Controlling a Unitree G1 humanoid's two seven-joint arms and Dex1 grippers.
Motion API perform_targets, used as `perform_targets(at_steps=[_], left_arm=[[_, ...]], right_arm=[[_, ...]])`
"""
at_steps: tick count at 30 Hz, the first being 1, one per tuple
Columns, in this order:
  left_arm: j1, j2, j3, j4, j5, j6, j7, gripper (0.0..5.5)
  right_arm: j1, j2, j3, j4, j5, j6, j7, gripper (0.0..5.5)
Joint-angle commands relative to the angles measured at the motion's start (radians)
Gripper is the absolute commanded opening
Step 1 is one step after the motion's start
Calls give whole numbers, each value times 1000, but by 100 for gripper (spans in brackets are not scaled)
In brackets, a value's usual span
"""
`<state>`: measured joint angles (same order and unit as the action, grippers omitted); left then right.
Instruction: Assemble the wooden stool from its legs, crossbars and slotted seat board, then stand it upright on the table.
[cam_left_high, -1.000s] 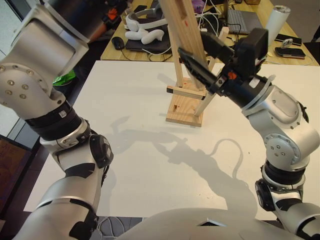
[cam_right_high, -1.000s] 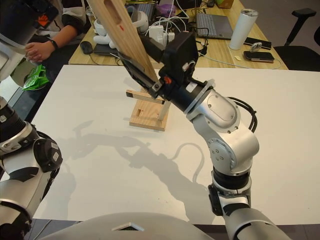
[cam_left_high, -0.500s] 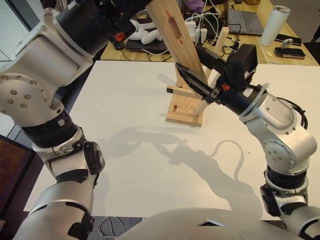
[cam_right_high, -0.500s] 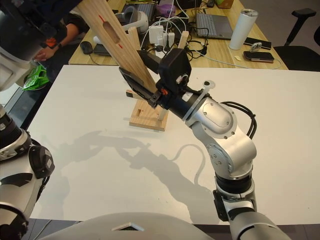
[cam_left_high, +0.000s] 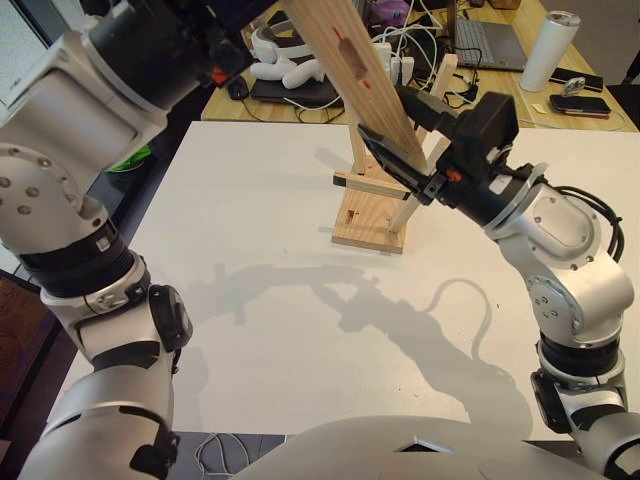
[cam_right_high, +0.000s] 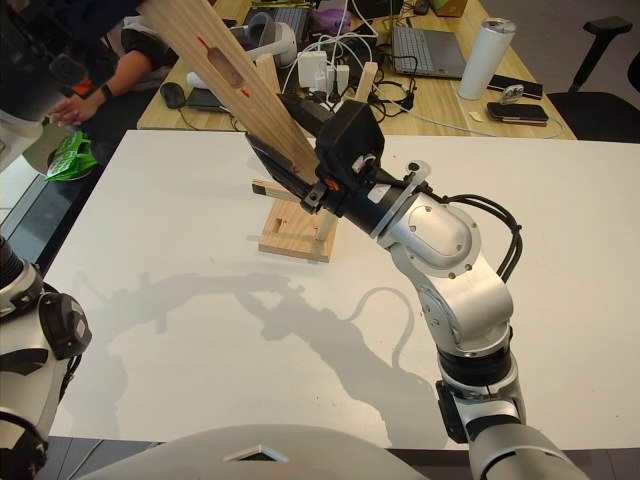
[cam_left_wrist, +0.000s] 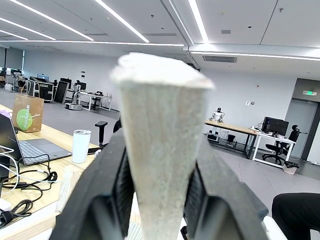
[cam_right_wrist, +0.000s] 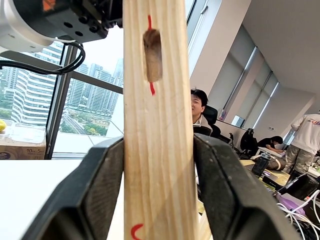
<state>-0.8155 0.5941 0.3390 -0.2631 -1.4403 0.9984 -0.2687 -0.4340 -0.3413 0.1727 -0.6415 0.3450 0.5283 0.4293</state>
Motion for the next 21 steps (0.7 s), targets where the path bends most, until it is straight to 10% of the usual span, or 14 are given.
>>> perform_targets(at_steps=[1, 12, 21], left_arm=[[22, 27, -17, -15, -4, 9, -11, 108], [53, 10, -8, 4, 26, -48, 44, 102], [265, -30, -54, -43, 522, -289, 345, 102]], right_arm=[[-22, -3, 3, 12, -18, -29, 15, 213], [-27, 17, -16, 11, -42, -85, 15, 345], [-113, 181, -349, 112, 120, 95, -319, 384]])
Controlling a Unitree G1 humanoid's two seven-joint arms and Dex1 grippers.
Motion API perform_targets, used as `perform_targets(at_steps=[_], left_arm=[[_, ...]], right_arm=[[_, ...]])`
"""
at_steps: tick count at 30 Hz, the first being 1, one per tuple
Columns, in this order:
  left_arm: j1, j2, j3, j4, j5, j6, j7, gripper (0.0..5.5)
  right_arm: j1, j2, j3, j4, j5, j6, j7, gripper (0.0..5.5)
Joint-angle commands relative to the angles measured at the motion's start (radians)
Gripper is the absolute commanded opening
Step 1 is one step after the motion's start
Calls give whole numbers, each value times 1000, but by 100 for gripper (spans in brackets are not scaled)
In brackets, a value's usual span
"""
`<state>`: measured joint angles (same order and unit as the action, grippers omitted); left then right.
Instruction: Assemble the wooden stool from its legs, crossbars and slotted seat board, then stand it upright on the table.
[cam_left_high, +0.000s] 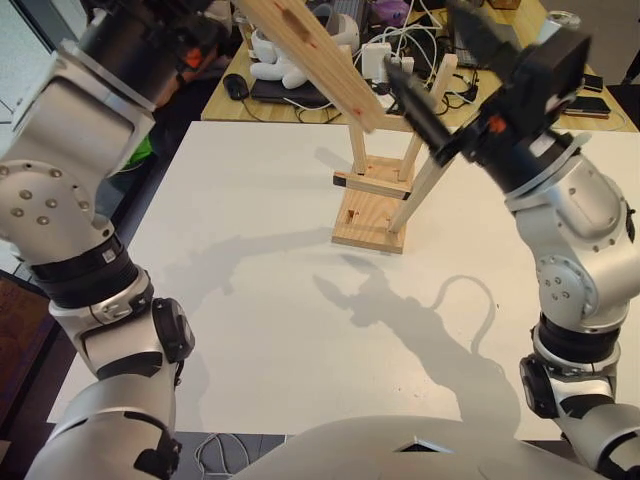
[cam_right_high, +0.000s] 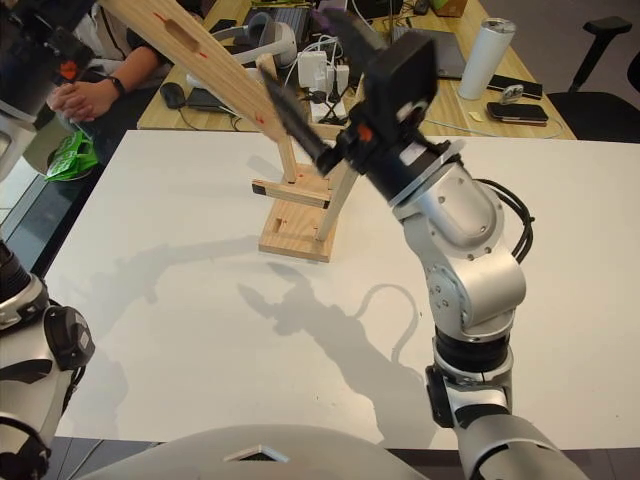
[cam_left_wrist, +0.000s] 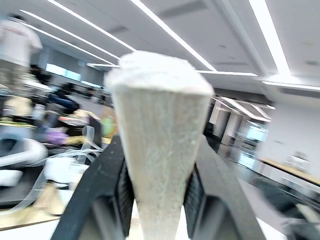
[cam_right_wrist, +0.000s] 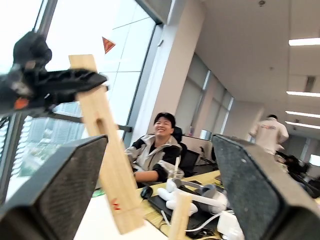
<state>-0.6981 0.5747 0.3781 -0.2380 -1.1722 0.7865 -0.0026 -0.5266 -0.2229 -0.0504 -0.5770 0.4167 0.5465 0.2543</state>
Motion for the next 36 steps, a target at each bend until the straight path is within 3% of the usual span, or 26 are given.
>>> perform_targets(at_steps=[1, 7, 15, 27, 36], left_arm=[[220, -33, -148, -119, 332, -99, 103, 102], [429, -284, -353, -331, 525, -102, 292, 102], [510, -555, -284, -344, 510, -65, 468, 102], [561, -640, -358, -254, 664, -178, 388, 102], [502, -608, -336, -191, 759, -250, 313, 102]], right_arm=[[-10, 78, -151, 54, 49, 98, -189, 384], [48, 114, -194, 59, 56, 189, -316, 384], [65, 107, -168, 63, 58, 241, -315, 384], [25, 85, -169, 94, 59, 235, -299, 384], [18, 86, -160, 104, 59, 232, -294, 384]])
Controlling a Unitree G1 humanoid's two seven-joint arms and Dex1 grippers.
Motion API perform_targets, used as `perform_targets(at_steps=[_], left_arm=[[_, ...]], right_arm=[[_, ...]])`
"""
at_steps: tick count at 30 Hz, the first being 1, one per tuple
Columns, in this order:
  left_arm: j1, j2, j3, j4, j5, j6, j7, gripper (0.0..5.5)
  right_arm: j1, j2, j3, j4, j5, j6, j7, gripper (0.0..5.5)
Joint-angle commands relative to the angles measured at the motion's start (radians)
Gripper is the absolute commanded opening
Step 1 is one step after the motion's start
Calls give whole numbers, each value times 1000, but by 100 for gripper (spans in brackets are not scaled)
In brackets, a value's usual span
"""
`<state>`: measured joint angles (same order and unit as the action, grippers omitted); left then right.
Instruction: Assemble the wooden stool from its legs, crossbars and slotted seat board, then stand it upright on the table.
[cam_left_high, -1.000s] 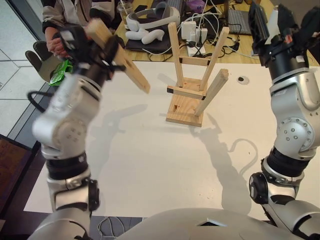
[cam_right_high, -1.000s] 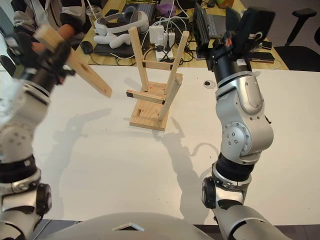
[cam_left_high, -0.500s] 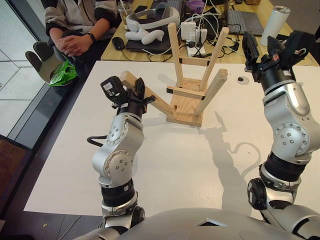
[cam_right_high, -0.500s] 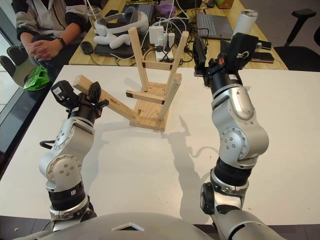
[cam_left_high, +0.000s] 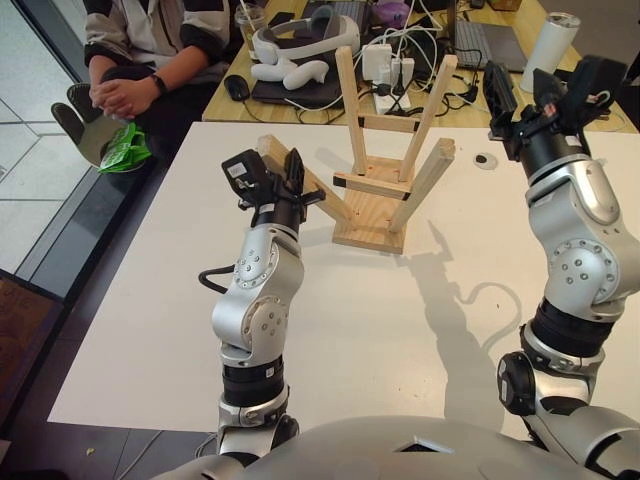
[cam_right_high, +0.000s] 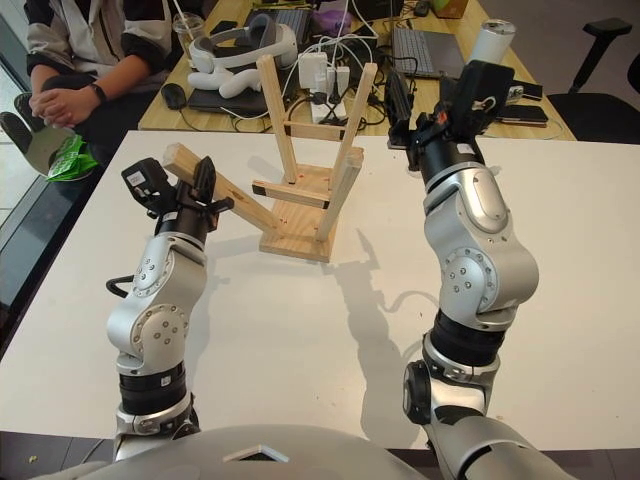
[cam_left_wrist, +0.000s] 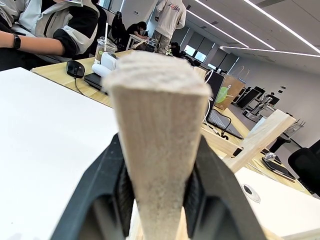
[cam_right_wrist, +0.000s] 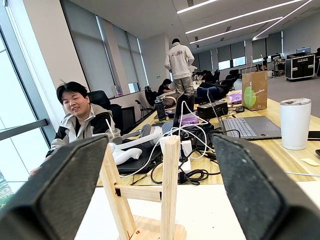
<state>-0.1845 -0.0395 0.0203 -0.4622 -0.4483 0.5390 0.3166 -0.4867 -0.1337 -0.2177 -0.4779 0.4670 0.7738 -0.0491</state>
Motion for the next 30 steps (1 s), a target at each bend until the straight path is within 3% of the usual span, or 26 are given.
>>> perform_targets(at_steps=[1, 25, 30], left_arm=[[-16, 4, 25, 40, 41, -8, -12, 102], [-36, 11, -6, 57, 65, 10, -204, 102], [-24, 33, -76, 68, 143, -27, -246, 102]], right_arm=[[-20, -2, 9, 5, 8, 3, 10, 384], [-24, 0, 35, 17, 1, -3, 29, 384], [-23, 3, 38, 17, -3, -8, 28, 384]])
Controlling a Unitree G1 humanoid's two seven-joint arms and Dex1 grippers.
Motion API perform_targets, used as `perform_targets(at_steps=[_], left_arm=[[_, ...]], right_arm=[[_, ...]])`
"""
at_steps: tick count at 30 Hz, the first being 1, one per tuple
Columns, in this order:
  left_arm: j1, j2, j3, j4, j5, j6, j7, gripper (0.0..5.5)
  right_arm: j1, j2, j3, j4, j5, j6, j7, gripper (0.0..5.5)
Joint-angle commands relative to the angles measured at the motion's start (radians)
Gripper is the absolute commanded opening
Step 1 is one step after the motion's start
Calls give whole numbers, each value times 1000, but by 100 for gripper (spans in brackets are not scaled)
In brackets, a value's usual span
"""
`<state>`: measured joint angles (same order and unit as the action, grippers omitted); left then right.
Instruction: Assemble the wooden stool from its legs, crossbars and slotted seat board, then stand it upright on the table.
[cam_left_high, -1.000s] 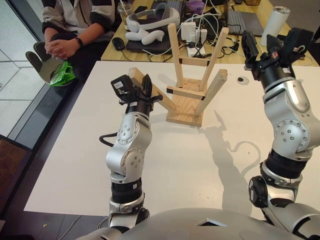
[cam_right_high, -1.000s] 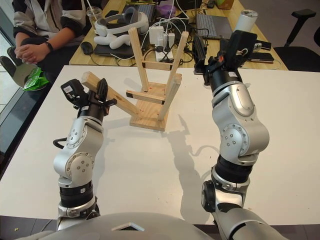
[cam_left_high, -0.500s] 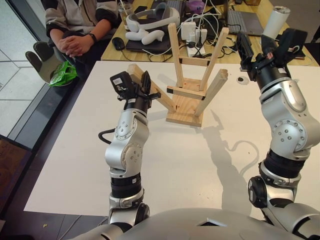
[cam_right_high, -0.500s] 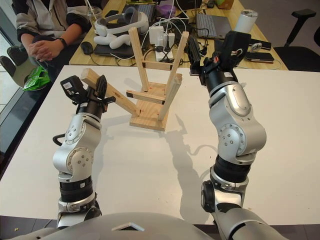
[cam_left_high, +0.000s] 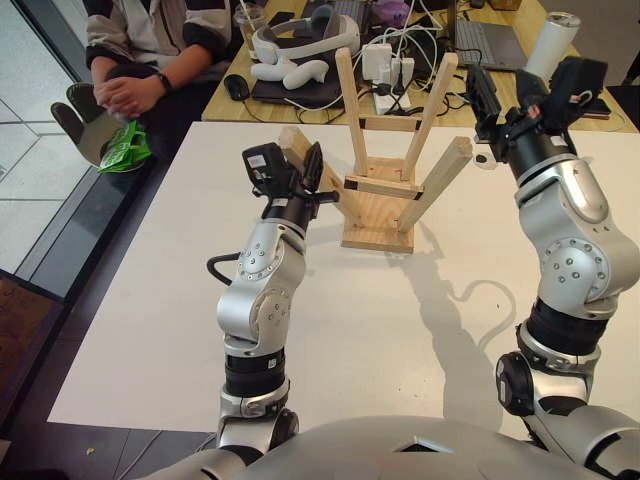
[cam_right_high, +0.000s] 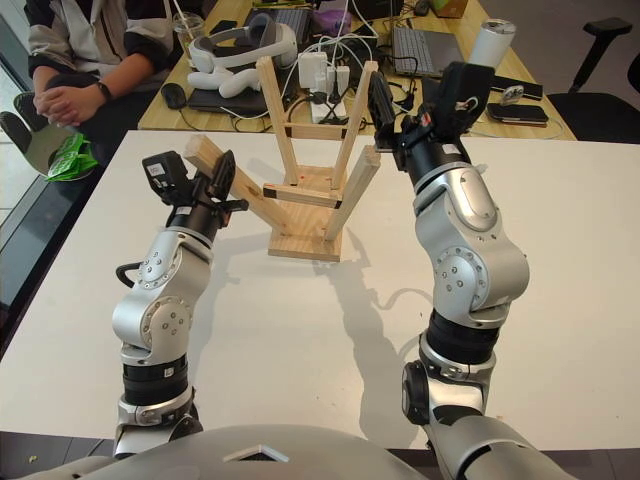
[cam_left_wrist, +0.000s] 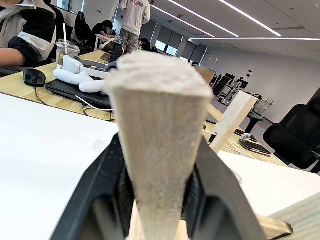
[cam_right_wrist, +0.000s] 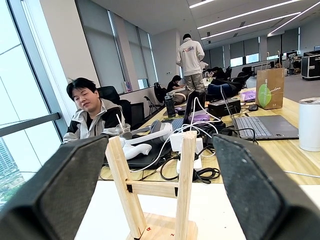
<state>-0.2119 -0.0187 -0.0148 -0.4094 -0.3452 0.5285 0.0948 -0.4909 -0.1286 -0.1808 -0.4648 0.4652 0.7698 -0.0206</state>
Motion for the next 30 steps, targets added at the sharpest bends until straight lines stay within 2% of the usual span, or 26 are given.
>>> perform_targets(at_steps=[1, 6, 12, 22, 30], left_arm=[[6, 15, -48, 16, 49, -21, -31, 102], [6, 44, -75, 20, 102, -8, -57, 102], [5, 49, -103, 49, 125, 92, -54, 102], [-188, 90, -86, 170, 147, 257, -76, 102], [-202, 92, -98, 177, 152, 280, -92, 102]], right_arm=[[-21, -2, 2, 6, -2, -5, 1, 384], [-28, -9, -3, 8, -2, -1, 2, 384], [-32, -13, 4, 9, -9, -9, 7, 384], [-37, -21, 8, 15, -21, -25, 19, 384], [-41, -28, 13, 19, -27, -30, 30, 384]])
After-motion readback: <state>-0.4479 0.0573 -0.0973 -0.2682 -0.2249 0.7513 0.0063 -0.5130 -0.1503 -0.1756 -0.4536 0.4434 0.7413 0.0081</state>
